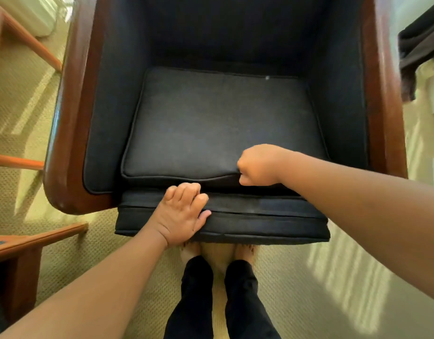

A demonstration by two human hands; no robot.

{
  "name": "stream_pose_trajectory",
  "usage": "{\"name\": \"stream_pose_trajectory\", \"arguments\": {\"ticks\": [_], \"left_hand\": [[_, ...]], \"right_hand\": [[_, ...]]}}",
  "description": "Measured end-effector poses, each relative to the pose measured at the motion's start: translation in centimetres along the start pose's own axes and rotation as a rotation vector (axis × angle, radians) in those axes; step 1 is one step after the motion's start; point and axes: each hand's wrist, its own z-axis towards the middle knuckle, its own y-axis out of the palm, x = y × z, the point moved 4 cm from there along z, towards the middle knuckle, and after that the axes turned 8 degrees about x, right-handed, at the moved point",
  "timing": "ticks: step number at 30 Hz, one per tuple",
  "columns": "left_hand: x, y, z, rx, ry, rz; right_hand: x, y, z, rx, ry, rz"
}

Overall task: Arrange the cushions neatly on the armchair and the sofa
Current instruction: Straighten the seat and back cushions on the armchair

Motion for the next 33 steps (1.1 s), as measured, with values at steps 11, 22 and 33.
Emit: {"name": "stream_pose_trajectory", "arguments": {"ticks": [11, 22, 33], "left_hand": [[-7.5, -8.2, 15.2, -0.054, -0.105, 0.310], [-12.6, -9.7, 24.5, -0.319, -0.085, 0.251], [-12.5, -9.7, 28.7, -0.251, -0.233, 0.436]], "right_hand": [[10.3, -12.8, -3.6, 0.406, 0.234, 0.111], [10.4, -7.4, -4.2, 0.881, 0.436, 0.184], [14.4, -10.6, -1.2, 0.748, 0.585, 0.025]]}}
